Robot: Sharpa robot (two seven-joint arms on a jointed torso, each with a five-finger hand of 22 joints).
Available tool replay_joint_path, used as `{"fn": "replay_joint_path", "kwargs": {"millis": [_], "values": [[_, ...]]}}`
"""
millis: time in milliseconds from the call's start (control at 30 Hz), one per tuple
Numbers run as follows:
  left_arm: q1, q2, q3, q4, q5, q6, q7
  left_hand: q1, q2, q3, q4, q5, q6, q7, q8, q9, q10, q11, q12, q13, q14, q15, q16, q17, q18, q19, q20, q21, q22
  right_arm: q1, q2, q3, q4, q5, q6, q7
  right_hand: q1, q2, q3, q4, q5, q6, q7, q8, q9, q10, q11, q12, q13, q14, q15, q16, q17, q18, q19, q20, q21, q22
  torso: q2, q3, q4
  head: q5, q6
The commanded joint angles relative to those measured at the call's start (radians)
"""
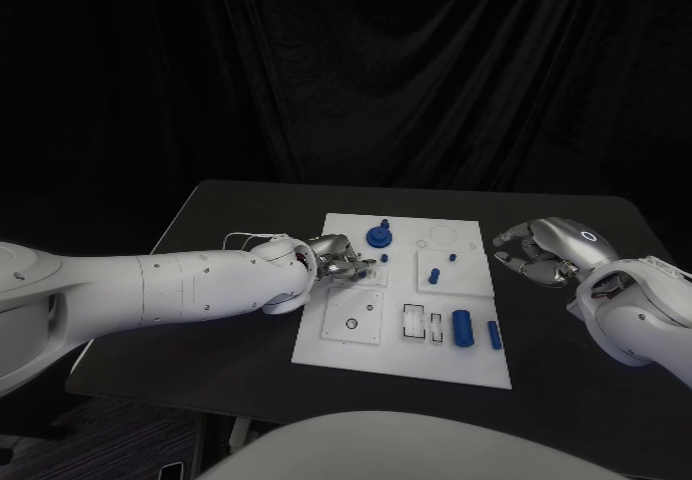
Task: Assemble the parts on the task board
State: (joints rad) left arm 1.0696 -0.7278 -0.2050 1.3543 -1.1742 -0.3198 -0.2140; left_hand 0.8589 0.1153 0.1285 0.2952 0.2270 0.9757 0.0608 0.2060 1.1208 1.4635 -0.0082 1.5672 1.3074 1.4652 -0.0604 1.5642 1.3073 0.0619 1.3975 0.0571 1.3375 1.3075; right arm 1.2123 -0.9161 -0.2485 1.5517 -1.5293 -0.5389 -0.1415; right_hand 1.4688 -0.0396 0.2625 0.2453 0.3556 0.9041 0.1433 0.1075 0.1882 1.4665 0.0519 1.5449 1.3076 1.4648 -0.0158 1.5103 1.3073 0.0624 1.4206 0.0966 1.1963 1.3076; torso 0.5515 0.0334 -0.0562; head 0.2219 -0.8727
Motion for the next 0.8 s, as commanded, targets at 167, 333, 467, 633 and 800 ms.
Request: {"fn": "replay_joint_path", "kwargs": {"millis": [167, 333, 467, 633, 800], "values": [[-0.010, 0.001, -0.006, -0.005, 0.002, 0.008, -0.023, -0.004, 0.031, -0.016, -0.002, 0.017, 0.024, -0.002, 0.012, -0.058, 0.107, 0.001, 0.004, 0.263, 0.106, 0.005, 0.007, 0.263, 0.001, 0.014, 0.002, 0.011, 0.138, -0.003, -0.001, 0.001, 0.001, -0.004, -0.005, -0.014, -0.001, -0.006, 0.005, 0.002, 0.005, 0.003, 0.001, -0.004, -0.002, 0.041, 0.009, -0.006, 0.182, 0.075, 0.005, -0.003, 0.184, 0.020, -0.005, -0.001, -0.006, 0.151, 0.000, -0.0006, 0.0009, 0.000, 0.000], [-0.010, 0.002, -0.006, -0.006, 0.002, 0.013, -0.026, -0.004, 0.039, -0.021, -0.001, 0.022, 0.032, -0.006, 0.023, -0.050, 0.107, -0.002, 0.004, 0.263, 0.106, 0.003, 0.007, 0.263, 0.001, 0.016, 0.000, 0.012, 0.140, -0.003, -0.002, 0.001, 0.002, -0.004, -0.005, -0.014, -0.001, -0.006, 0.005, 0.002, 0.005, 0.003, 0.001, -0.004, -0.002, 0.041, 0.009, -0.006, 0.182, 0.075, 0.005, -0.003, 0.184, 0.020, -0.005, -0.001, -0.006, 0.151, 0.000, -0.0005, 0.0003, 0.001, 0.000], [-0.011, 0.002, -0.006, -0.006, 0.002, 0.013, -0.026, -0.005, 0.045, -0.028, -0.001, 0.029, 0.038, -0.009, 0.039, -0.037, 0.107, -0.005, 0.004, 0.263, 0.106, 0.000, 0.007, 0.263, 0.001, 0.017, -0.003, 0.011, 0.141, -0.003, -0.003, 0.001, 0.003, -0.004, -0.005, -0.014, -0.002, -0.006, 0.005, 0.002, 0.005, 0.002, 0.001, -0.005, -0.002, 0.040, 0.009, -0.007, 0.181, 0.075, 0.005, -0.004, 0.183, 0.021, -0.006, -0.001, -0.009, 0.150, 0.000, -0.0002, 0.0003, 0.001, 0.000], [-0.011, 0.001, -0.006, -0.007, 0.002, 0.011, -0.022, 0.004, 0.063, -0.034, -0.002, 0.094, 0.024, -0.014, 0.064, -0.004, 0.107, -0.009, 0.004, 0.263, 0.106, -0.004, 0.007, 0.263, 0.001, 0.018, -0.008, 0.009, 0.144, -0.003, -0.004, 0.001, 0.004, -0.004, -0.006, -0.014, -0.002, -0.006, 0.005, 0.002, 0.005, 0.002, 0.001, -0.005, -0.002, 0.040, 0.009, -0.007, 0.181, 0.075, 0.005, -0.004, 0.183, 0.021, -0.006, -0.001, -0.009, 0.150, 0.000, -0.0002, 0.0004, -0.001, 0.000], [-0.011, 0.000, -0.006, -0.007, 0.002, 0.011, -0.017, 0.028, 0.061, -0.030, -0.004, 0.128, 0.013, -0.015, 0.075, 0.011, 0.107, -0.011, 0.004, 0.263, 0.106, -0.005, 0.007, 0.263, 0.001, 0.017, -0.009, 0.007, 0.145, -0.003, -0.005, 0.001, 0.004, -0.004, -0.005, -0.014, -0.002, -0.006, 0.005, 0.002, 0.005, 0.002, 0.001, -0.005, -0.002, 0.040, 0.009, -0.007, 0.181, 0.075, 0.005, -0.004, 0.183, 0.021, -0.006, -0.001, -0.009, 0.150, 0.000, -0.0001, 0.0005, -0.001, 0.000]]}}
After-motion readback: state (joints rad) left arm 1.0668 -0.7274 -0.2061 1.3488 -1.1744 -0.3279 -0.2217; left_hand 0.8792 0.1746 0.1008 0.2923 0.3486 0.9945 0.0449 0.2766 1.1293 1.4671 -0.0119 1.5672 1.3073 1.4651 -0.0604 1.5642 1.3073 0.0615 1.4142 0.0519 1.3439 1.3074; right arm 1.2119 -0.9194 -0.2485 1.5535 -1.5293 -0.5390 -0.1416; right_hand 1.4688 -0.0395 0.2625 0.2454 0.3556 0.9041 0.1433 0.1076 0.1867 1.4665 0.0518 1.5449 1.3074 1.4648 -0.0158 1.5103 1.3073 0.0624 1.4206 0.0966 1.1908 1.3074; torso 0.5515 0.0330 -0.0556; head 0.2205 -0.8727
